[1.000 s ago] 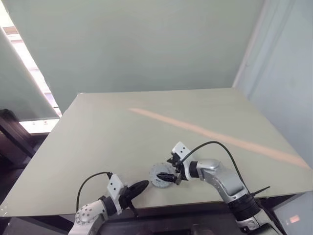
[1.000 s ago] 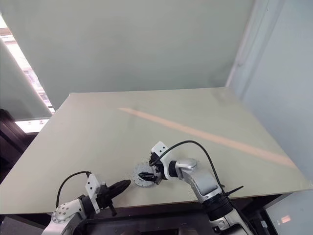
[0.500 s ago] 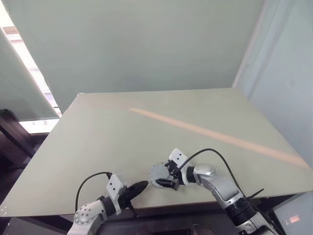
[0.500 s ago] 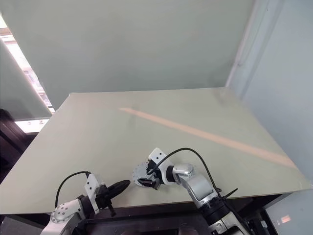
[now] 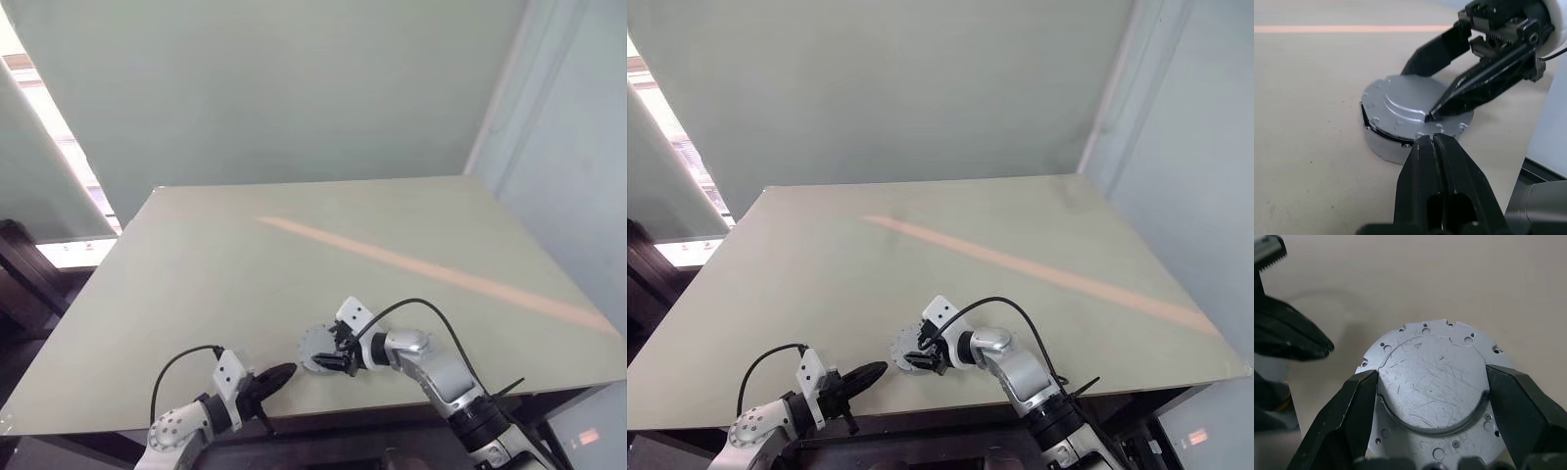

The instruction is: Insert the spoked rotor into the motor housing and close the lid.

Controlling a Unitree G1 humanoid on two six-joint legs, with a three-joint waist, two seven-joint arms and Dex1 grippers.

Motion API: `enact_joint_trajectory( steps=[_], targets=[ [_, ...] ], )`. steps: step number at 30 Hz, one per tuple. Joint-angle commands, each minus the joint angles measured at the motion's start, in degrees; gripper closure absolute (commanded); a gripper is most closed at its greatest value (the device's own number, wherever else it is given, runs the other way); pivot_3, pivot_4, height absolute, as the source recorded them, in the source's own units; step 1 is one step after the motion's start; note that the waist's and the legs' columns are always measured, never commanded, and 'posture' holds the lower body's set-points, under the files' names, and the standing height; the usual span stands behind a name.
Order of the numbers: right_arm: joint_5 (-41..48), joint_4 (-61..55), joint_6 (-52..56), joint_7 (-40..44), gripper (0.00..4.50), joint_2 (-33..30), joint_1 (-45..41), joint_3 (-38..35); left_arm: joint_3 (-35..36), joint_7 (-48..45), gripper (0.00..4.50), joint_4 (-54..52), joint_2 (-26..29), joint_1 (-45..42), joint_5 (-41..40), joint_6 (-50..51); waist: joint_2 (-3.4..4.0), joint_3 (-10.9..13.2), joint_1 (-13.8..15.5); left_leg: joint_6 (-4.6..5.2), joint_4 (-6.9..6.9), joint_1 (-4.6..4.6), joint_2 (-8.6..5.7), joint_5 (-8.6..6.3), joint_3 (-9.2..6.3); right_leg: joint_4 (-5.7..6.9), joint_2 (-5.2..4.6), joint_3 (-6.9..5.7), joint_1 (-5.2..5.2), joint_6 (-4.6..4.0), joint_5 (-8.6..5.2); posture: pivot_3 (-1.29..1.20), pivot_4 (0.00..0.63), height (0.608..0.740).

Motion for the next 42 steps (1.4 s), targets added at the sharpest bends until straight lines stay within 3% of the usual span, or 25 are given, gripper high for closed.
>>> enact_joint_trajectory(
  steps=[1,19,42],
  targets=[
    [1.7,-4.7,0.3,-0.7,1.25,1.2,0.0,-1.5,0.0,-0.2,4.50,-2.2,0.2,-0.8,-0.4,-0.2,0.00,0.0,0.0,0.00,0.00,0.00,0.00,0.00,0.00,0.00,0.00,0.00,0.00,0.00,0.00,0.00,0.000,0.740],
    [-3.7,-1.2,6.5,-7.9,1.25,2.9,-0.9,0.9,0.0,0.0,4.50,-2.3,0.0,-0.2,-0.3,-0.2,-0.01,0.0,0.0,0.00,0.04,0.07,0.01,0.00,0.01,0.08,0.00,0.01,0.02,0.00,0.00,0.00,0.000,0.740],
    [-6.4,-0.4,10.4,-6.1,1.25,-0.3,-3.1,4.3,0.2,2.1,4.50,0.2,-0.9,-3.4,1.4,-2.5,-0.01,0.0,0.0,0.00,0.10,0.15,0.02,0.01,-0.03,0.15,0.01,-0.01,0.03,-0.01,0.00,0.00,0.000,0.740]
  ],
)
